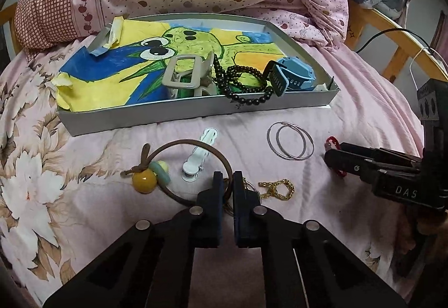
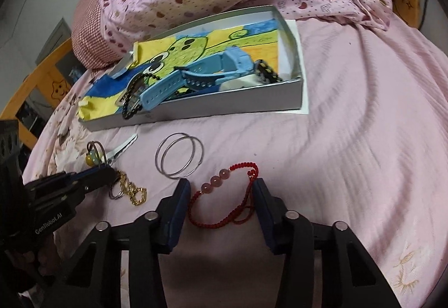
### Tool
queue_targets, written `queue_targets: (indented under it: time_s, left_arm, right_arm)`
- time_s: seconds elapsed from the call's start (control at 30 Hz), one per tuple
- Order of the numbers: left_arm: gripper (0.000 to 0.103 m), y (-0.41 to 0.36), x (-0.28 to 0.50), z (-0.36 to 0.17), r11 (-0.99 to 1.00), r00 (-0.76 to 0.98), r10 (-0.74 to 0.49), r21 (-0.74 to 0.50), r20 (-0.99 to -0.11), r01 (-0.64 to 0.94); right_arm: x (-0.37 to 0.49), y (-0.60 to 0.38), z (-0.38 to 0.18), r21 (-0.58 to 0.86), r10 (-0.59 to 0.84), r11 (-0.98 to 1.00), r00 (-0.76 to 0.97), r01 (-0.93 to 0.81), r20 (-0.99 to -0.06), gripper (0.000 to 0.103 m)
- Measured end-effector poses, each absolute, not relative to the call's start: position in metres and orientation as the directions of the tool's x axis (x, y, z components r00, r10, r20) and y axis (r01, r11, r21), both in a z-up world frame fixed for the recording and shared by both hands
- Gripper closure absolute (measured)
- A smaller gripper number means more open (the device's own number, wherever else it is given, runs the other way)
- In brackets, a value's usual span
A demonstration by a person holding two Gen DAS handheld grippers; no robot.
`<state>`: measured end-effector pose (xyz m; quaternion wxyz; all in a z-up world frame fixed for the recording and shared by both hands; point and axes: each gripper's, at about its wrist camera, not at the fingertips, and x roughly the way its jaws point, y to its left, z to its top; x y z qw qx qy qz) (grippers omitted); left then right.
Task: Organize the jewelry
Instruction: 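Grasp the brown hair tie with yellow bead with the left tool while the right grasps the red bead bracelet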
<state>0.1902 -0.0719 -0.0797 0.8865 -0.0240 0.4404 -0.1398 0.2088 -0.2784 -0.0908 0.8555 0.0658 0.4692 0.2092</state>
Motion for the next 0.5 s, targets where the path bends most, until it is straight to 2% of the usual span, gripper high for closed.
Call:
queue_targets:
  time_s: [0.23, 0.5]
  left_arm:
    - [0.102, -0.073, 0.182, -0.069, 0.962, 0.603, -0.253, -0.132, -0.757, 0.238]
    - [0.102, -0.07, 0.175, -0.056, 0.959, 0.619, -0.268, -0.141, -0.738, 0.248]
  right_arm:
    - [0.203, -0.263, -0.091, 0.222, 0.374, 0.911, 0.471, -0.347, -0.799, 0.076]
    - [0.198, -0.252, -0.091, 0.226, 0.392, 0.898, 0.451, -0.378, -0.802, 0.095]
